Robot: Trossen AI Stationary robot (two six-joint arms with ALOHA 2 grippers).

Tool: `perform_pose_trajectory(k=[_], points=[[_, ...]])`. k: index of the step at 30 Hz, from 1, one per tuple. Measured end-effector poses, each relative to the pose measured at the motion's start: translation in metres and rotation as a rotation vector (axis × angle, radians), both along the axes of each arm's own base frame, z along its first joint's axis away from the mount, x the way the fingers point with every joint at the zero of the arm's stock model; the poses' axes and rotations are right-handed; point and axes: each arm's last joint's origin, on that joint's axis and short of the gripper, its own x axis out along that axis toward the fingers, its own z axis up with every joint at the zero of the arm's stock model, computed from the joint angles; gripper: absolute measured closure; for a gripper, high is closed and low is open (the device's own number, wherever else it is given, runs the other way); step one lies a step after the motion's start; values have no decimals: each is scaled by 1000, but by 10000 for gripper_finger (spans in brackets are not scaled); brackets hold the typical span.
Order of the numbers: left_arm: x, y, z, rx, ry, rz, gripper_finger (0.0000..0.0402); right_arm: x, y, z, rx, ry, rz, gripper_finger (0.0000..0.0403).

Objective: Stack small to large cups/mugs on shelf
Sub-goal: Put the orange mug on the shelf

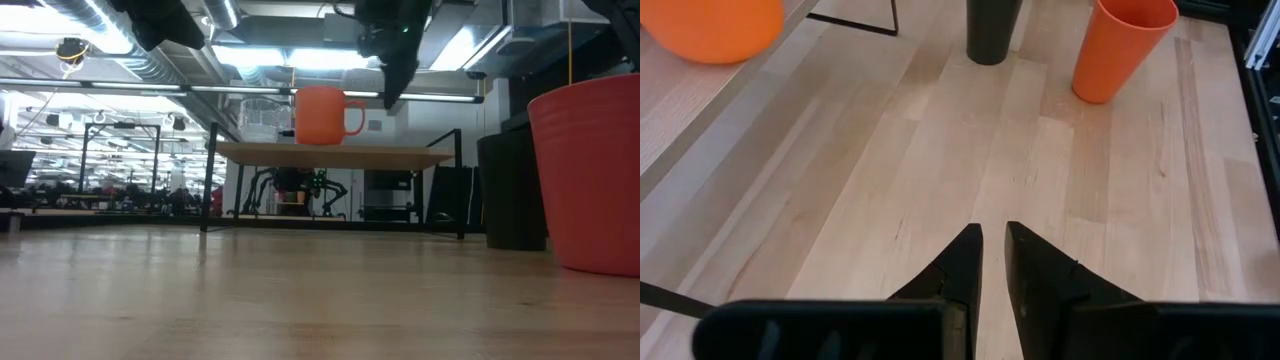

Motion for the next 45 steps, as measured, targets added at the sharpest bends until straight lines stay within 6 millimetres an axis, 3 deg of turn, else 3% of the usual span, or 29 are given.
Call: perform_pose_trajectory(k=[3, 7, 13, 20, 24, 29, 40, 45], points=[[0, 0, 0, 0, 0, 0, 360, -4, 10, -4, 230, -17, 17, 298], [0, 0, 0, 1, 0, -1, 360, 8, 27, -28, 436, -55, 118, 298], [0, 0, 0, 1, 1, -1, 360, 32, 58, -66, 362, -37, 210, 298], [0, 0, 0, 1, 0, -1, 360, 58, 80, -81, 110, -132, 221, 298], [0, 0, 0, 1, 1, -1, 360, 64, 81, -84, -11, -155, 212, 298], [0, 0, 0, 1, 0, 0, 360, 68, 79, -85, -36, -190, 212, 309], [0, 0, 0, 3, 2, -2, 360, 66, 86, -86, 44, -178, 229, 321], [0, 0, 0, 5, 5, -2, 360, 76, 100, -71, 105, -287, 321, 321]])
